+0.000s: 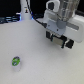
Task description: Open the kcup holder, insert the kcup into the holder, and close the kcup holder
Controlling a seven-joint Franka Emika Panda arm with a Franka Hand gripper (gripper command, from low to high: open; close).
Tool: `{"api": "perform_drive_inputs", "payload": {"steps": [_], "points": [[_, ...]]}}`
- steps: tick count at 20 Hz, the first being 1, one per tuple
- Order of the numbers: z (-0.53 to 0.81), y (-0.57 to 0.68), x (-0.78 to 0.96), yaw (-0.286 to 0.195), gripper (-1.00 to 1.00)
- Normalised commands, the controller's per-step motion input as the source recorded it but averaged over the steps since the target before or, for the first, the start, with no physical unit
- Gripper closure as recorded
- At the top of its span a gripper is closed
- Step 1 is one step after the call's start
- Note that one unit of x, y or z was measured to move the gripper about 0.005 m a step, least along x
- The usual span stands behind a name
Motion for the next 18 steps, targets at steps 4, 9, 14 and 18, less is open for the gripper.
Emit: {"api": "perform_drive_inputs", "payload": {"steps": [4,9,14,18], "points": [[0.20,-0.23,0.49,-0.103,-1.00],[0.28,-0.27,0.32,-0.133,-1.00],[0.31,-0.42,0.32,-0.150,-1.00],[0.27,-0.62,0.28,-0.189,-1.00]]}}
